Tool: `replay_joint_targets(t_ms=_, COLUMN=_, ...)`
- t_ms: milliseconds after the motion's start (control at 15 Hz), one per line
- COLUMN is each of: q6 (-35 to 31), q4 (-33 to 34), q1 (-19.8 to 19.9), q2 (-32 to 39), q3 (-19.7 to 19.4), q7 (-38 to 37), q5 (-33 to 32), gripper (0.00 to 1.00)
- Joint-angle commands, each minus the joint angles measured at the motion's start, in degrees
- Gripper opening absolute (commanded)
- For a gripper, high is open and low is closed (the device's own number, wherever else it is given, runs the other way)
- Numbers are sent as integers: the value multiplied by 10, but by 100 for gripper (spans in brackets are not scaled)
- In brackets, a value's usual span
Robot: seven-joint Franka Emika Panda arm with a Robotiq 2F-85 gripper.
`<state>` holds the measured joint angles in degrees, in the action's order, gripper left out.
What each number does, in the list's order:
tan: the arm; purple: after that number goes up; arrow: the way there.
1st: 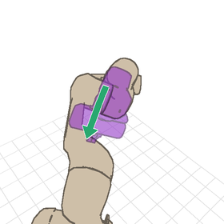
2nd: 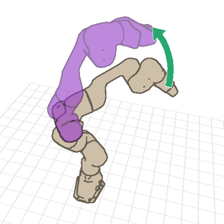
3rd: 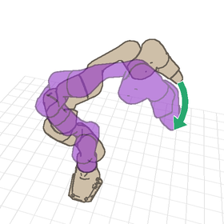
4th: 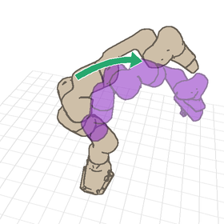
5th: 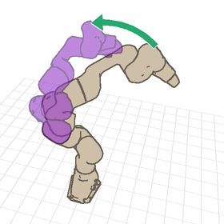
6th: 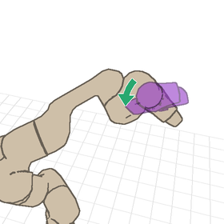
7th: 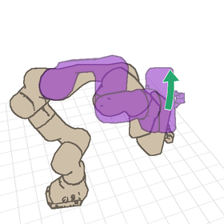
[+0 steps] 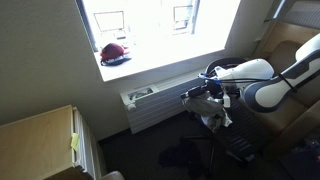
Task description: Hang the brown clothing on the armrest of the black chair
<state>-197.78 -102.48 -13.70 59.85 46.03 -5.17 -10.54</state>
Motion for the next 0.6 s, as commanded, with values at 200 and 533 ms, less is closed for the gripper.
replay_joint_targets(t_ms=200, q6=0, q4=-20, q1=-46, q2=-57, q3=-55, q7=24, q5=0, gripper=89)
replay_joint_targets(t_ms=533, q6=5, q4=-17, q1=-58, q2=-74, q3=-77, q7=40, q5=-10, gripper=100)
